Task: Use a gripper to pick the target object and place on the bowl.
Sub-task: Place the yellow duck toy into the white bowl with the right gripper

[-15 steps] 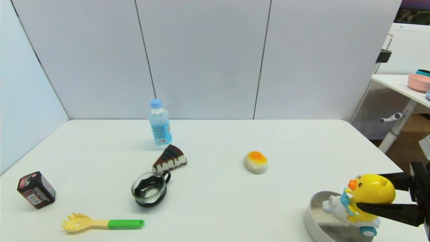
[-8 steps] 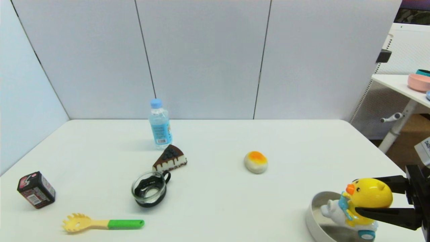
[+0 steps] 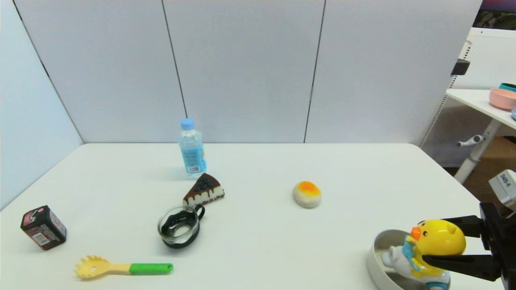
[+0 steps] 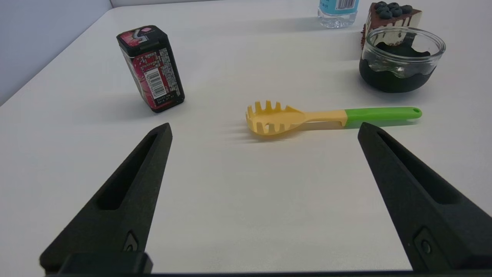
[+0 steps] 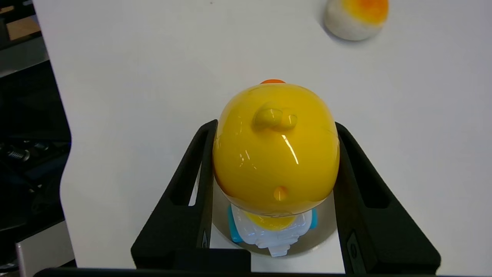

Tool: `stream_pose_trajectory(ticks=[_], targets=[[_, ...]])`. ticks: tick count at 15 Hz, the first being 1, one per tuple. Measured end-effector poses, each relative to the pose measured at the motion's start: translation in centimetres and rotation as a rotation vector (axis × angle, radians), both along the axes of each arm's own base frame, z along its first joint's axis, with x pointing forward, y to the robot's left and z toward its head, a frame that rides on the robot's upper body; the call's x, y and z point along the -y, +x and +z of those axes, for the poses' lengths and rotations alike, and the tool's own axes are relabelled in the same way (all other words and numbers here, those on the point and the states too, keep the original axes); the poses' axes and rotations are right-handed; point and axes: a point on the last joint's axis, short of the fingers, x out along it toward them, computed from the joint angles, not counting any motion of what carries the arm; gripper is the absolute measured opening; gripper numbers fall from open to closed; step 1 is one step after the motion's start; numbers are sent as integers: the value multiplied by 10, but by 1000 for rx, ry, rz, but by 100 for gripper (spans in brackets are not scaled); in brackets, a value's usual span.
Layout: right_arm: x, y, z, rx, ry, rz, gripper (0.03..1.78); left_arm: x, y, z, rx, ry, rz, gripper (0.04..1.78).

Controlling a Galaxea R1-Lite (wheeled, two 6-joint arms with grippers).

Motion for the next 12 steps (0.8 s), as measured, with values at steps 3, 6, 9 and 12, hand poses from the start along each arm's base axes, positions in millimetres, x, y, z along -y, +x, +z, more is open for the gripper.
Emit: stream_pose_trajectory(ticks=[3,6,9,12], targets=[[-2,1,-4,-12,0,14,86,0,0,0,0,0,0,171],[-3,5,-7,-29,1,23,86,0,0,0,0,0,0,171],[-4,10,-9,-41,3,33,86,0,0,0,0,0,0,171],[-5,17,-12,-34,3,42,86,0,0,0,0,0,0,171]])
